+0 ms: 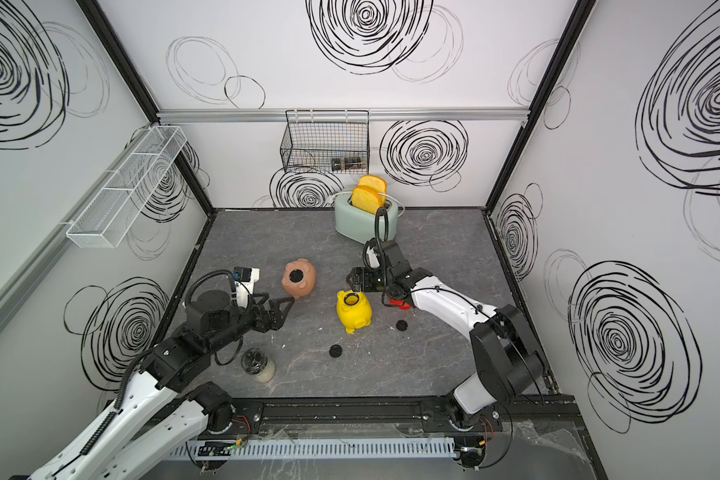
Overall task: Close piggy banks
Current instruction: Turn over the piggy bank at the center of the board, then adjust the piggy bank at the center of the board.
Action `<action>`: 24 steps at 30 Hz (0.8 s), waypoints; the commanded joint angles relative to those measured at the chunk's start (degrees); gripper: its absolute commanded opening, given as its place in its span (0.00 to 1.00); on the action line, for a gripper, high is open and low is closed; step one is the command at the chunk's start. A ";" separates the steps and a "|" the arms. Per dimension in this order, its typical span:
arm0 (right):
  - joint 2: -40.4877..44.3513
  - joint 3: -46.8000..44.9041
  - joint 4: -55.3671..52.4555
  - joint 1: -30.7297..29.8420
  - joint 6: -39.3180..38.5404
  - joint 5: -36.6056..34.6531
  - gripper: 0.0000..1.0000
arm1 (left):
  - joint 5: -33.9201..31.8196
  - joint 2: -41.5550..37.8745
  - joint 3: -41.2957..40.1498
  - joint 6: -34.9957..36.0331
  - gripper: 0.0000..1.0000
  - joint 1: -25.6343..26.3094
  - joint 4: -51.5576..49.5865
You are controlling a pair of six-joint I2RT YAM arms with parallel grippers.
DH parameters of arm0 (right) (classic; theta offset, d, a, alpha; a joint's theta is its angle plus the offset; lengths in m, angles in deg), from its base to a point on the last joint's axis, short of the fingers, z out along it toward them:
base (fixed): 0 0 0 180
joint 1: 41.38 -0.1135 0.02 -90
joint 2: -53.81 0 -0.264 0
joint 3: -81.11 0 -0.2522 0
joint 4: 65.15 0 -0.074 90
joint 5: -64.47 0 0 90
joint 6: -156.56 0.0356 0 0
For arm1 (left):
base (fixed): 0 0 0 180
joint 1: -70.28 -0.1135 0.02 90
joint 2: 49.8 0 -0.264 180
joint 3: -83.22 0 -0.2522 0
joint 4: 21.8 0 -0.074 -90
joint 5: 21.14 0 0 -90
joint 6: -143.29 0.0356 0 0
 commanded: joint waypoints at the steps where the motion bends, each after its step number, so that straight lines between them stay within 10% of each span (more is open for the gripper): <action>1: 2.81 0.42 -5.02 -1.08 -4.68 -2.70 0.89 | -0.66 -0.46 -0.30 0.13 0.96 0.38 0.48; 24: 10.65 -5.59 -11.64 -8.03 -9.44 -4.54 0.79 | -0.28 0.97 -0.22 0.10 0.96 1.18 0.65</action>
